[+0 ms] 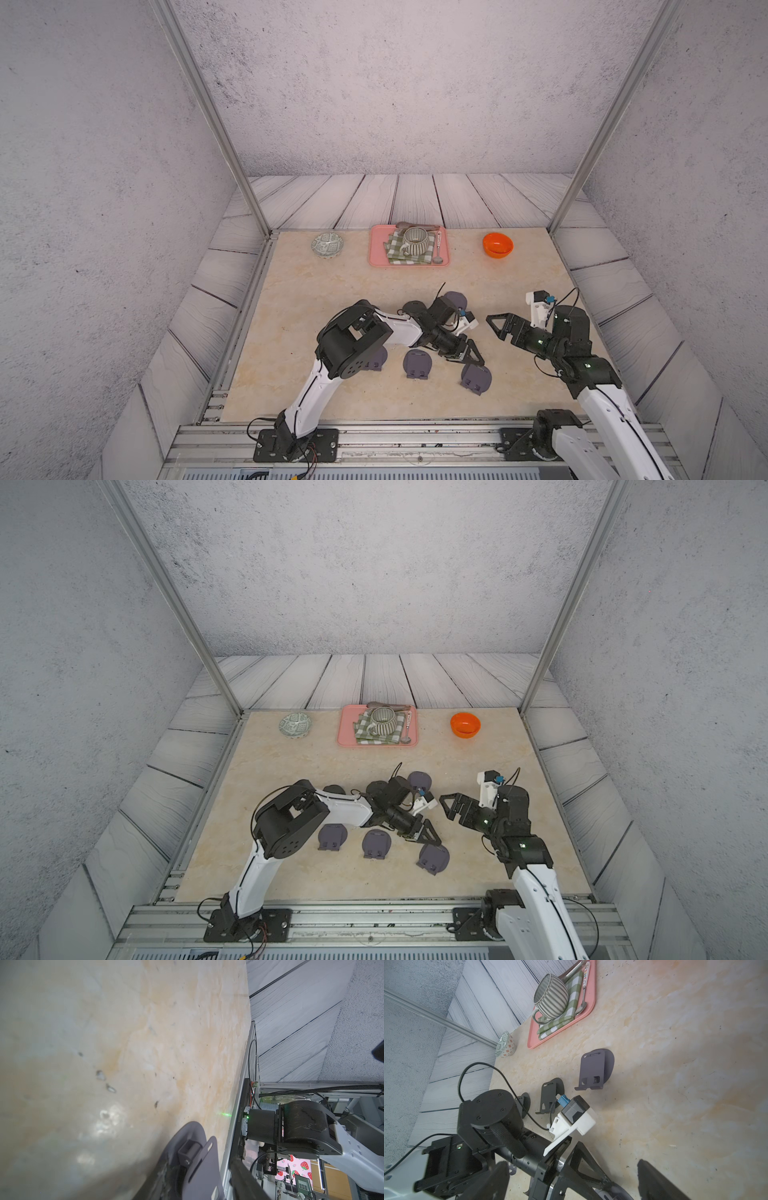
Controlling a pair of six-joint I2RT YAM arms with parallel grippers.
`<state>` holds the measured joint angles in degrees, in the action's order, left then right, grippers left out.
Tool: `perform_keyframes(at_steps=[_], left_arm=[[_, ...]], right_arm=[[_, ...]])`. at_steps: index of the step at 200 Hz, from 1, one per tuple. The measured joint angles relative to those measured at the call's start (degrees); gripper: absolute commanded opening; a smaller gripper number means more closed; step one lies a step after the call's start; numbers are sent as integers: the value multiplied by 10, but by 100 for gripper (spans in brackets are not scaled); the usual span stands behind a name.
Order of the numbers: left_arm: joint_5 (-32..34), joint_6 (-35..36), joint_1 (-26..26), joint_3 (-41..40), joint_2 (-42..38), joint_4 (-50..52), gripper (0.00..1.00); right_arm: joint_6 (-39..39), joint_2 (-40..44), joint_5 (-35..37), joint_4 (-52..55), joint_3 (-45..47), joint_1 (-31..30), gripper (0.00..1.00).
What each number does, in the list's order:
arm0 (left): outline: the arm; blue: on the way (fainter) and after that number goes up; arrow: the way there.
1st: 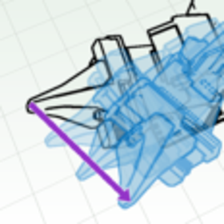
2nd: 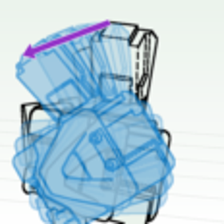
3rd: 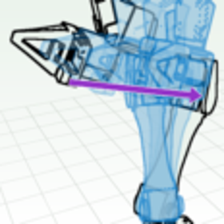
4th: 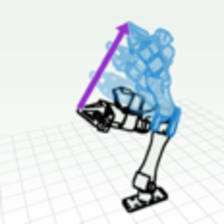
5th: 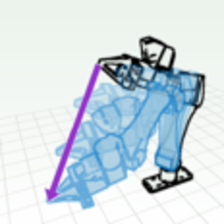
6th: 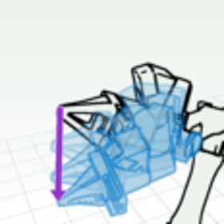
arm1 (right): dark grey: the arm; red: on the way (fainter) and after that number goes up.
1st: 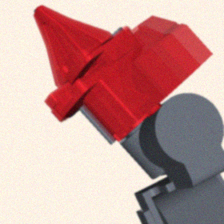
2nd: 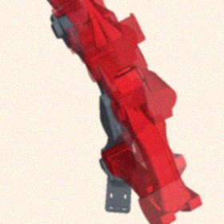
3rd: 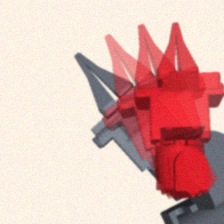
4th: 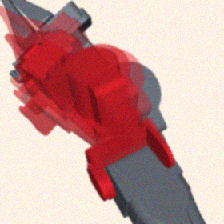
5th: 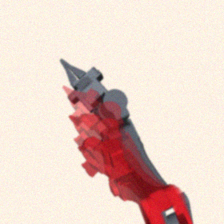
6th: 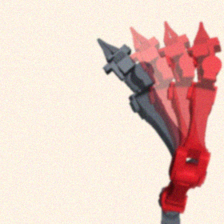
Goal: Open the phone stand
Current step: Pick up the phone stand at the center of the board.
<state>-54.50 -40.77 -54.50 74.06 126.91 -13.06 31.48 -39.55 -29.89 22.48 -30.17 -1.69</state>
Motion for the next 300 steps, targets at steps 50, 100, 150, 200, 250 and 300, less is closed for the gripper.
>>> perform_keyframes(at_steps=[50, 100, 150, 200, 250, 300], left_arm=[[-6, 10, 0, -4, 0, 10, 41], [-17, 12, 0, -21, 2, 11, 16], [-47, 8, 0, -18, 3, -4, 0], [-51, -2, 2, -29, -7, -13, 0], [-14, -61, 63, -111, -115, -26, 0], [-14, -138, 134, -123, -252, -82, 0]], right_arm=[[0, 2, 0, 0, 0, 0, 99], [0, 13, 0, 1, 0, 0, 99], [0, 13, 0, 1, 0, 0, 99], [0, 12, 0, 12, -4, 0, 99], [-2, -2, -10, 30, -43, 0, 100], [23, -31, -99, -14, -48, 0, 96]])
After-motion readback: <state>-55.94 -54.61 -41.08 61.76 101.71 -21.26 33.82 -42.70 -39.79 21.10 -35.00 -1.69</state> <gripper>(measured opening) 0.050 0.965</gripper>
